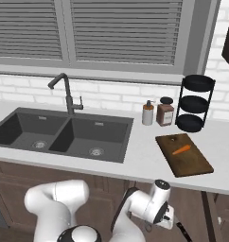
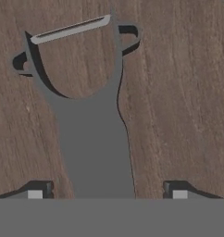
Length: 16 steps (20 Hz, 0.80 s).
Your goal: Place the appropriate cutting tool for cutting the carrot skin on the cutting board.
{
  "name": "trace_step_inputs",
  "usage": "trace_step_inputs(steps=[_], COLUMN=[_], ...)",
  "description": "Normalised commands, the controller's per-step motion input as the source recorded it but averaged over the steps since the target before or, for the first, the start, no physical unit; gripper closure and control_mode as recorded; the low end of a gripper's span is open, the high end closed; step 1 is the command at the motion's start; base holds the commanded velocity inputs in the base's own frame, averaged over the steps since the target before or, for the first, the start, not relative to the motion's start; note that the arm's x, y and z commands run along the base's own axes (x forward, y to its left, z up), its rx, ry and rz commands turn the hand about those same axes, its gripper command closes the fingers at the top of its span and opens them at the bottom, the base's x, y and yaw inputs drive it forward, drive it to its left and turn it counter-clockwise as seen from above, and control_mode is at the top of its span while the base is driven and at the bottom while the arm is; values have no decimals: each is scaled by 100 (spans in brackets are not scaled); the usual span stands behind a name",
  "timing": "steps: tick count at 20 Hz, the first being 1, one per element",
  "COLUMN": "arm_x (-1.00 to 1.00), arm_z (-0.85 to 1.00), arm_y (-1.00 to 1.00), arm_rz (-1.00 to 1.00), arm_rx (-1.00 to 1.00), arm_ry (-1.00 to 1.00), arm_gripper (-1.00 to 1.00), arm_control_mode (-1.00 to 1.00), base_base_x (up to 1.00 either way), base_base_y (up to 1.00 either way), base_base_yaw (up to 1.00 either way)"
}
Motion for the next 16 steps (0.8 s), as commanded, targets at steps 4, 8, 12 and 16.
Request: trace_step_inputs(steps=[4,8,12,16], arm_x=[0,0,-22,-26], arm_z=[-46,-66,-85,-89], arm_y=[0,8,19,4], arm_rz=[-3,-3,-4,-4], arm_rx=[-5,-4,-2,-1], arm_ry=[0,0,0,0], arm_gripper=[-100,100,100,100], arm_control_mode=[-100,-100,-100,-100], base_base_x=[0,0,0,0], base_base_y=[0,0,0,0], base_base_yaw=[0,0,0,0])
